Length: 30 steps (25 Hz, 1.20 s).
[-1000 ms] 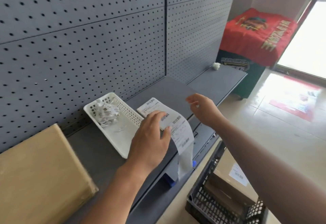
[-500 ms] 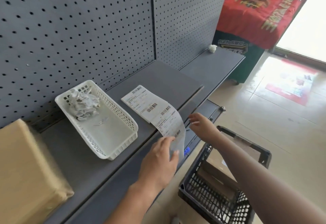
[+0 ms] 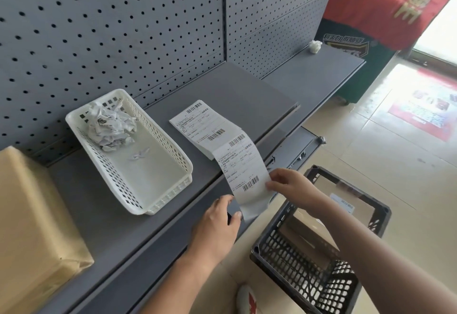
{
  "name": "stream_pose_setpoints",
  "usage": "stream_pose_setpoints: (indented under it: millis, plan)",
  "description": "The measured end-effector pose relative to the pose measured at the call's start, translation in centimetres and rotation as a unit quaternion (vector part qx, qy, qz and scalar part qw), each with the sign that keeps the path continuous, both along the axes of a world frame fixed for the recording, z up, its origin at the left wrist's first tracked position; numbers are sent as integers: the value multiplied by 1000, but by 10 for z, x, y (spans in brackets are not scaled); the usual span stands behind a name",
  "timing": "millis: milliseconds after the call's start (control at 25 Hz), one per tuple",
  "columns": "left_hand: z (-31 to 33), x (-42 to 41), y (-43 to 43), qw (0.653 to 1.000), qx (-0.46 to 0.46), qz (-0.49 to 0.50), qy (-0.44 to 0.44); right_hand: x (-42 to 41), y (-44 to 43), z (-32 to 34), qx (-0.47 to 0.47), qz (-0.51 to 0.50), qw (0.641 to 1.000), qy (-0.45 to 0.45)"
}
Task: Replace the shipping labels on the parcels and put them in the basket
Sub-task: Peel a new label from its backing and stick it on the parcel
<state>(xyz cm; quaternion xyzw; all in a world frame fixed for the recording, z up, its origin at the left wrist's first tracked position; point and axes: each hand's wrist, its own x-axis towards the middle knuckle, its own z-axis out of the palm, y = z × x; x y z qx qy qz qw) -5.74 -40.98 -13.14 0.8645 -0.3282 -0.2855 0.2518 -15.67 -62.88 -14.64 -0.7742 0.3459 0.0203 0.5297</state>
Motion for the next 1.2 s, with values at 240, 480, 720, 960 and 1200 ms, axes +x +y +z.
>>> stream_pose_setpoints:
  millis: [240,480,720,960,1200]
  plan:
    - [11,-5,-7,992,-95,31,79,-17,8,25,118,-33,987,-103]
    - [41,-9,-11,958,-229,73,156,-22,20,63,155,-38,976,-150]
    - [73,-9,-7,944,-289,85,137,-18,28,88,102,-36,978,-178]
    - [99,-3,-4,932,-330,87,122,-9,36,107,-270,7,944,-192]
    - [126,4,-2,925,-349,83,128,6,55,148,-421,142,852,-276]
